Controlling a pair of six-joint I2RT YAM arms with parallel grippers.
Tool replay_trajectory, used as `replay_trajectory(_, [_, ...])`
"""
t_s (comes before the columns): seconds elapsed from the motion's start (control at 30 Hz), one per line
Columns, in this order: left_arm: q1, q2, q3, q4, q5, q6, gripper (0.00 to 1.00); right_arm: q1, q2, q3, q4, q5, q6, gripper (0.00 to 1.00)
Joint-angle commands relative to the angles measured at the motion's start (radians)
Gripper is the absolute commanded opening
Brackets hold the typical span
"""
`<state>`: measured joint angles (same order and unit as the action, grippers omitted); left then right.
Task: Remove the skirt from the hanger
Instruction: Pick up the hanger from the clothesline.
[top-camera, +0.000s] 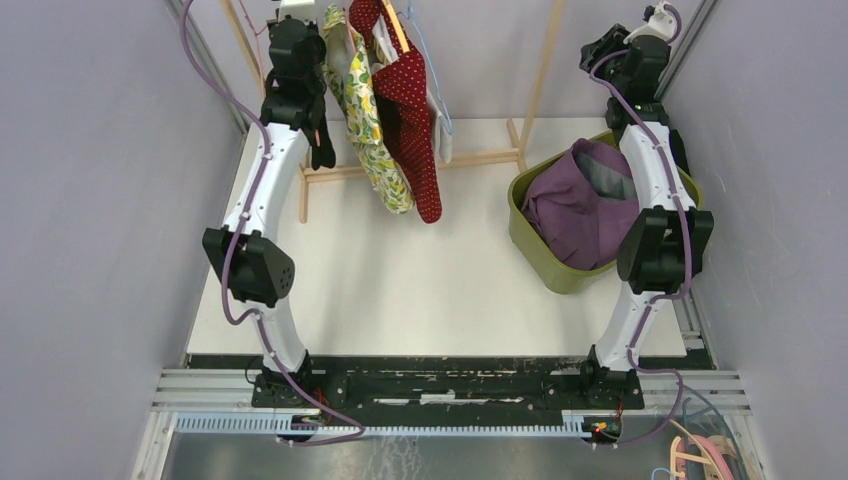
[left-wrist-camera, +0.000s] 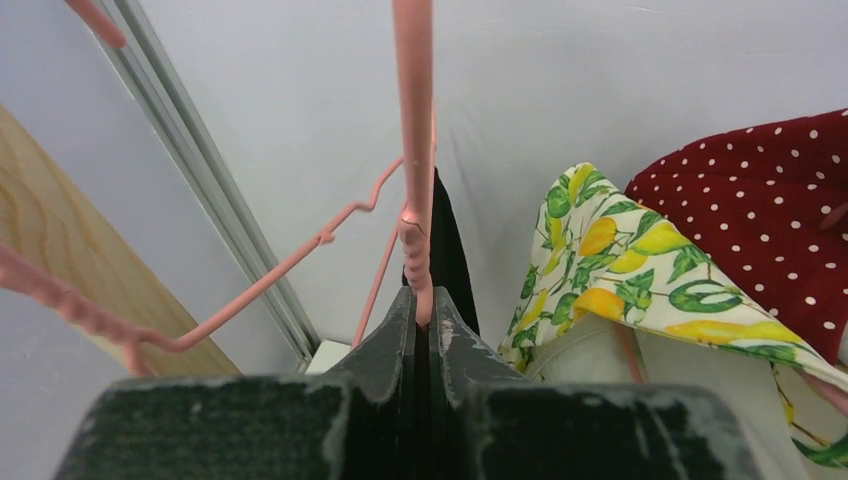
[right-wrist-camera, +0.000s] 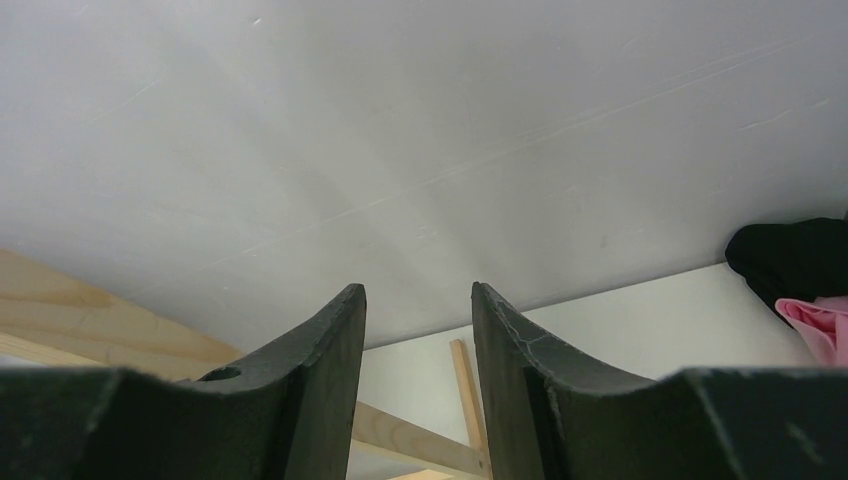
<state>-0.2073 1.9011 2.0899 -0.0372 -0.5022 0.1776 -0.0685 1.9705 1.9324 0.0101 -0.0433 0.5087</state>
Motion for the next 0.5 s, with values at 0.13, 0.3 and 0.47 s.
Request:
replay_trajectory(0.13, [0.0, -0.112, 0.055, 0.05, 0.076, 0.01, 0.03, -0.008, -0.008, 0.007, 0.056, -0.012, 0.016, 0.49])
replay_trajectory(0.3, [-0.003, -0.165, 0.015, 0.068, 0.093, -0.01, 0.03, -0.007, -0.015, -0.012, 0.057, -0.015, 0.015, 0.49])
replay_trajectory(0.47, [-0.003, -0.216, -0.052, 0.108, 0.104, -0.012, 0.03, -0.007, -0.014, -0.012, 0.059, -0.015, 0.017, 0.48])
